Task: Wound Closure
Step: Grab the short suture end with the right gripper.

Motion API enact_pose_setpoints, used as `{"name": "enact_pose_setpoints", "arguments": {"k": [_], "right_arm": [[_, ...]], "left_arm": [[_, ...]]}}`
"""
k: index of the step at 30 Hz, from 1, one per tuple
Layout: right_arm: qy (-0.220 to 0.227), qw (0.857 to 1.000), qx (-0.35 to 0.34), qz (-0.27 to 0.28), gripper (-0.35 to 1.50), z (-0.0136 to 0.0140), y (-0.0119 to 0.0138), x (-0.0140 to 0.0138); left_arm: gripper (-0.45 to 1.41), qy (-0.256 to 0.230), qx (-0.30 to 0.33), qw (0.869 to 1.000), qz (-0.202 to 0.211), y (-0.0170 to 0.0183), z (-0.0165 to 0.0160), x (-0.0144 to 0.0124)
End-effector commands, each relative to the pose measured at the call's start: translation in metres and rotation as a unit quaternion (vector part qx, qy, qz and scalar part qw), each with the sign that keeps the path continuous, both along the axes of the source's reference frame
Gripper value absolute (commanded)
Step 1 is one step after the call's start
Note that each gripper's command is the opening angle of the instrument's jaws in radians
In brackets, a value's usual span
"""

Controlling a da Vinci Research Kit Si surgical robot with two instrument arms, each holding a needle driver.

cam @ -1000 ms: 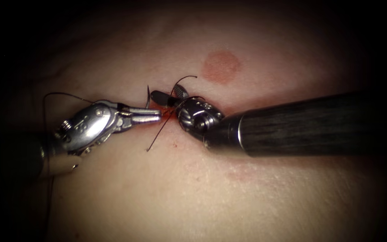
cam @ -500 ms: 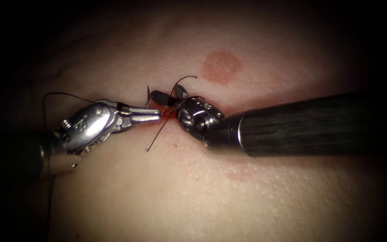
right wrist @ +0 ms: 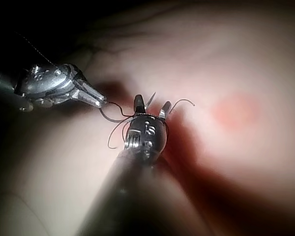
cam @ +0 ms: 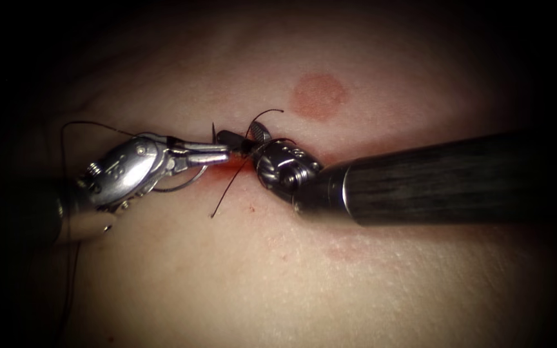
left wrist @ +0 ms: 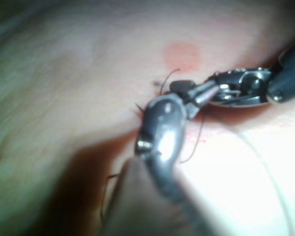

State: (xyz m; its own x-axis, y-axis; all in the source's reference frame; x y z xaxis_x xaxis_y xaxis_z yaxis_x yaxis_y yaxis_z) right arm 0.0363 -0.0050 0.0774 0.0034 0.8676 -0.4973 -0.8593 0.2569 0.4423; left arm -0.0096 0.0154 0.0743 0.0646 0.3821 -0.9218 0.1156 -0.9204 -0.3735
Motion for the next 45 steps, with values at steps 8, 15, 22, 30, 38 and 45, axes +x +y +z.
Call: {"name": "enact_pose_setpoints", "arguments": {"k": [8, 15, 22, 30, 38, 45], "right_arm": [[0.001, 1.0, 0.001, -0.001, 1.06, 0.0006, -0.0004, 0.0005], [0.001, 1.0, 0.001, -0.001, 1.06, 0.0006, -0.0004, 0.0005], [0.001, 1.0, 0.001, -0.001, 1.06, 0.0006, -0.0004, 0.0005], [0.001, 1.0, 0.001, -0.001, 1.06, 0.0006, -0.0004, 0.0005], [0.001, 1.0, 0.001, -0.001, 1.06, 0.0006, -0.0004, 0.0005], [0.001, 1.0, 0.001, -0.001, 1.06, 0.0006, -0.0004, 0.0005]], "left_arm": [[-0.35, -0.005, -0.001, 1.0, 0.006, -0.0005, 0.0006, -0.0006], [-0.35, -0.004, -0.002, 1.0, 0.01, -0.0004, 0.0008, -0.0003], [-0.35, -0.004, -0.002, 1.0, 0.01, -0.0004, 0.0009, -0.0004], [-0.35, -0.007, 0.0, 1.0, 0.018, -0.0003, 0.0009, -0.0006], [-0.35, -0.008, 0.0, 1.0, 0.019, -0.0004, 0.0009, -0.0007], [-0.35, -0.005, 0.002, 1.0, 0.024, -0.0003, 0.0011, -0.0005]]}}
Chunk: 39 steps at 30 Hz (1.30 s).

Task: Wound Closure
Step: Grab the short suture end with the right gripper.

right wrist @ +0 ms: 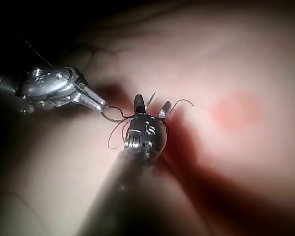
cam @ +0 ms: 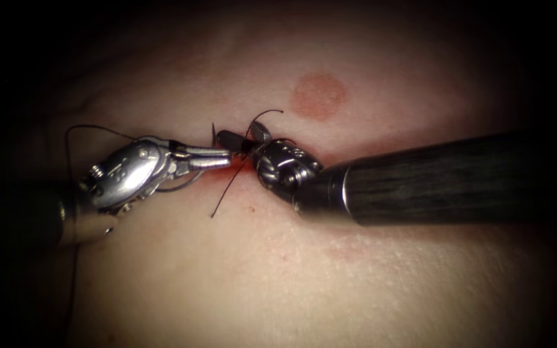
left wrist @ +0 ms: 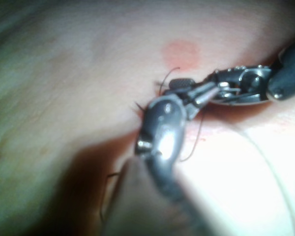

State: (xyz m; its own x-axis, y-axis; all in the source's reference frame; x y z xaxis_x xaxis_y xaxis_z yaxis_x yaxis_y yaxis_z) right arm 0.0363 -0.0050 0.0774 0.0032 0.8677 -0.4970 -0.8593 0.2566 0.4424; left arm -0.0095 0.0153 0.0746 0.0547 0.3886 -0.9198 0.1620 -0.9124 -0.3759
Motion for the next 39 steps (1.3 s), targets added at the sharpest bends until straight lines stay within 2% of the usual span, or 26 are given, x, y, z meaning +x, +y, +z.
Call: {"name": "enact_pose_setpoints", "arguments": {"k": [1, 21, 22, 30, 39], "right_arm": [[0.001, 1.0, 0.001, -0.001, 1.06, 0.0006, -0.0004, 0.0005], [0.001, 1.0, 0.001, -0.001, 1.06, 0.0006, -0.0004, 0.0005], [-0.014, 1.0, -0.008, -0.023, 1.1, 0.0006, -0.0004, 0.0005], [0.013, 0.997, -0.014, -0.078, 1.35, 0.0012, -0.0005, 0.0016], [-0.013, 0.998, -0.027, -0.064, 1.33, 0.0009, -0.0007, -0.0001]], "left_arm": [[-0.35, -0.001, 0.0, 1.0, 0.001, -0.0002, 0.0008, -0.0005], [-0.35, -0.001, 0.0, 1.0, 0.002, -0.0003, 0.0006, -0.0006], [-0.35, -0.001, 0.0, 1.0, 0.002, -0.0003, 0.0006, -0.0006], [-0.35, -0.001, 0.003, 1.0, 0.003, -0.0003, 0.0006, -0.0006], [-0.35, -0.001, 0.003, 1.0, 0.003, -0.0002, 0.0007, -0.0005]]}}
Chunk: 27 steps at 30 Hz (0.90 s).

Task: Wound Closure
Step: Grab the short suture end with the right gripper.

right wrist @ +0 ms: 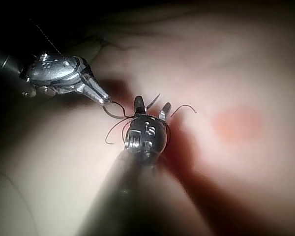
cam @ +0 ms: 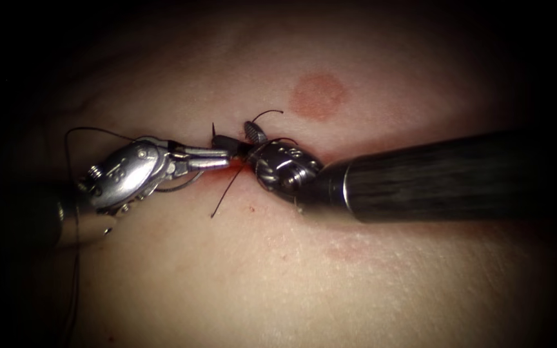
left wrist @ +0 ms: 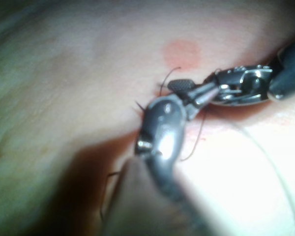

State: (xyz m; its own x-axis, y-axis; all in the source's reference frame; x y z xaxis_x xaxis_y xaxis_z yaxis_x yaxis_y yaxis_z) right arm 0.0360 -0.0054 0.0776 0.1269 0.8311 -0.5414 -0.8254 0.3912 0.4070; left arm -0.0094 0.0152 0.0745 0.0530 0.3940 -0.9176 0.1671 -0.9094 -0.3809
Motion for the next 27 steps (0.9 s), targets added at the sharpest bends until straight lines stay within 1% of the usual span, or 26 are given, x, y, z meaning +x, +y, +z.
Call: {"name": "enact_pose_setpoints", "arguments": {"k": [1, 3, 10, 19, 27], "right_arm": [[-0.005, 1.0, -0.001, 0.004, 1.33, 0.0007, -0.0003, 0.0001], [-0.014, 1.0, -0.007, 0.008, 1.33, 0.0013, -0.0003, -0.0004], [-0.006, 0.999, 0.002, 0.035, 1.33, 0.0031, -0.0002, -0.0006], [-0.005, 0.998, 0.017, 0.066, 1.33, 0.0067, 0.0005, -0.0007], [-0.011, 0.997, 0.015, 0.077, 1.32, 0.0083, 0.0016, -0.0006]], "left_arm": [[-0.35, -0.001, 0.001, 1.0, 0.0, -0.0002, 0.0008, -0.0006], [-0.35, -0.001, 0.001, 1.0, 0.0, 0.0, 0.0009, -0.0007], [-0.35, 0.0, 0.001, 1.0, 0.002, 0.0003, 0.0011, -0.0007], [-0.35, 0.003, 0.0, 1.0, 0.003, 0.0009, 0.0019, -0.0013], [-0.35, 0.004, -0.001, 1.0, 0.005, 0.0008, 0.0021, -0.0012]]}}
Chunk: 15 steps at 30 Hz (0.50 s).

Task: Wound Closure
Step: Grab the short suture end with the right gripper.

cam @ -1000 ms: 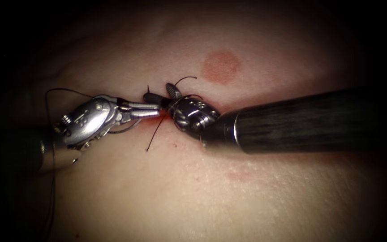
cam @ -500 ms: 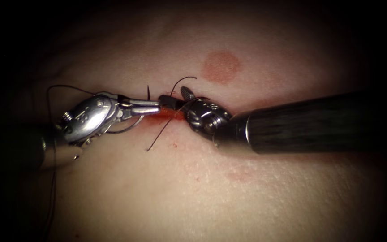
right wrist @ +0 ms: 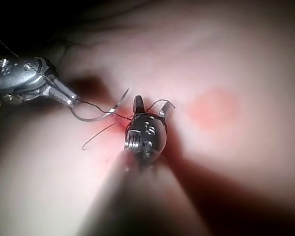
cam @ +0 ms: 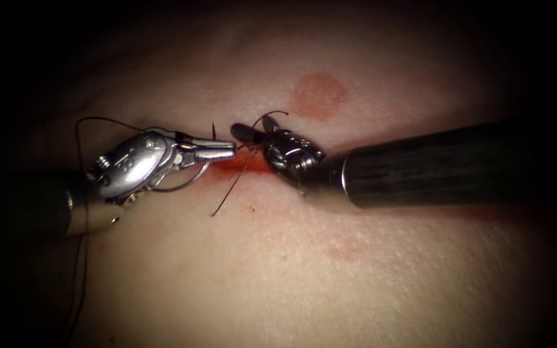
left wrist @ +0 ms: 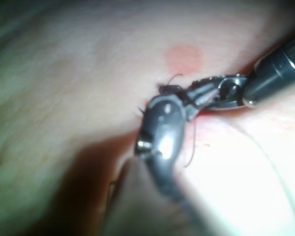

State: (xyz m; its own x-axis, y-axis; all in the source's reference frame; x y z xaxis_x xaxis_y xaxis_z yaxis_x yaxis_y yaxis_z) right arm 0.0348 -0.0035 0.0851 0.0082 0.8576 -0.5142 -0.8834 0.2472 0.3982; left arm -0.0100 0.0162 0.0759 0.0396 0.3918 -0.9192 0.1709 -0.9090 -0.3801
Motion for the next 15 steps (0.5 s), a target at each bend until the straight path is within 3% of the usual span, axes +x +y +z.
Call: {"name": "enact_pose_setpoints", "arguments": {"k": [1, 7, 15], "right_arm": [[0.0, 1.0, 0.001, 0.003, 1.32, 0.0009, -0.0003, 0.0007], [0.002, 1.0, 0.003, 0.009, 1.27, 0.001, -0.0004, 0.0011], [0.016, 1.0, 0.011, 0.007, 0.91, 0.001, -0.0004, 0.0011]], "left_arm": [[-0.35, -0.001, 0.0, 1.0, 0.001, -0.0002, 0.0007, -0.0005], [-0.35, -0.003, 0.0, 1.0, 0.003, -0.0003, 0.0007, -0.0004], [-0.35, -0.002, 0.004, 1.0, 0.003, -0.0005, 0.0009, -0.0004]]}}
